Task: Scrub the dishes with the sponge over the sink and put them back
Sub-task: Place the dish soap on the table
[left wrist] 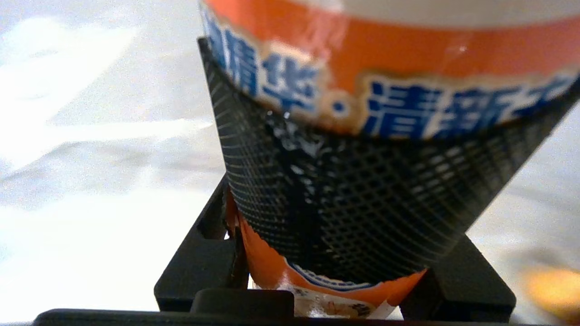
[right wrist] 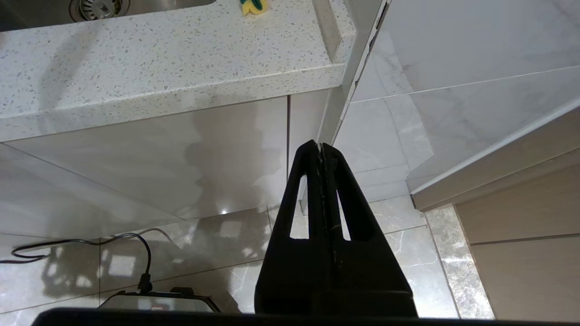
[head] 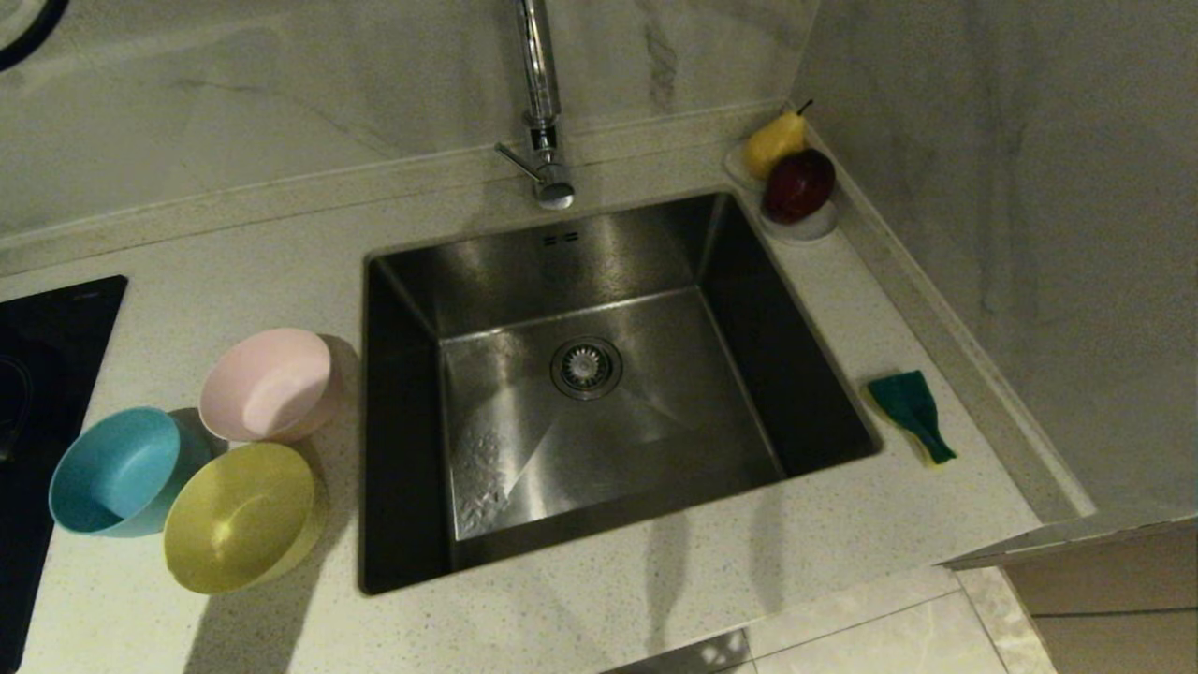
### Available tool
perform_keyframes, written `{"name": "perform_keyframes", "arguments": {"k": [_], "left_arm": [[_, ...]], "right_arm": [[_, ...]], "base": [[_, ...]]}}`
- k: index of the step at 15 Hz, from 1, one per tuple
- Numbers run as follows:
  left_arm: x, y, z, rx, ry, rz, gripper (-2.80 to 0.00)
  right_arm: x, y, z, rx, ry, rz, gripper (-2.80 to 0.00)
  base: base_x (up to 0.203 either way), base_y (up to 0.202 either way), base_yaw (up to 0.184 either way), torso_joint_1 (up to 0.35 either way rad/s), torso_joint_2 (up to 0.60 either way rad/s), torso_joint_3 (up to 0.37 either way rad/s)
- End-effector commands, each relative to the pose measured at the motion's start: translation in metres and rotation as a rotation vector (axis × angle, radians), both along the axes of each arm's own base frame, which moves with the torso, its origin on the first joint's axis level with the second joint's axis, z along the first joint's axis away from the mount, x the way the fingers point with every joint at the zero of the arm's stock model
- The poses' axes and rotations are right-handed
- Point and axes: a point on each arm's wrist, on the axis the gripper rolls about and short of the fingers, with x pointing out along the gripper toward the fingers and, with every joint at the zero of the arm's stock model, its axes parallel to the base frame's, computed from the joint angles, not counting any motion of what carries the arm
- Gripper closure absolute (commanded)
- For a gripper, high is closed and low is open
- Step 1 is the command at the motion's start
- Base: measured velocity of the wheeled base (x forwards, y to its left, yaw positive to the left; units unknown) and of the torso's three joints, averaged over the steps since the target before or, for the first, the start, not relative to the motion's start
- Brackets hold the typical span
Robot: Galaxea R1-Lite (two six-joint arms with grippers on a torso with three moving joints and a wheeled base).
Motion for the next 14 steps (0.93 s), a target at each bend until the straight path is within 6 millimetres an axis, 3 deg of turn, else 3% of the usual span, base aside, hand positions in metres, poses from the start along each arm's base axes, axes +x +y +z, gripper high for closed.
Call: {"name": "perform_keyframes", "arguments": {"k": [1,7,11,14], "left_arm": [[0.005,0.048,0.004,-0.069,-0.012,0.106,0.00],[0.051,0.155,-0.005,-0.194,-0.040,0.307,0.00],[0.118,0.230,-0.043,-0.246,-0.017,0.520,0.00],[0.147,0.275,-0.074,-0.307,-0.001,0.625,0.00]], "right_arm": [[0.000,0.000,0.000,0.000,0.000,0.000,0.00],[0.000,0.000,0.000,0.000,-0.001,0.000,0.00],[0.000,0.000,0.000,0.000,-0.001,0.000,0.00],[0.000,0.000,0.000,0.000,-0.001,0.000,0.00]], "base": [[0.000,0.000,0.000,0.000,0.00,0.000],[0.000,0.000,0.000,0.000,0.00,0.000],[0.000,0.000,0.000,0.000,0.00,0.000],[0.000,0.000,0.000,0.000,0.00,0.000]]}}
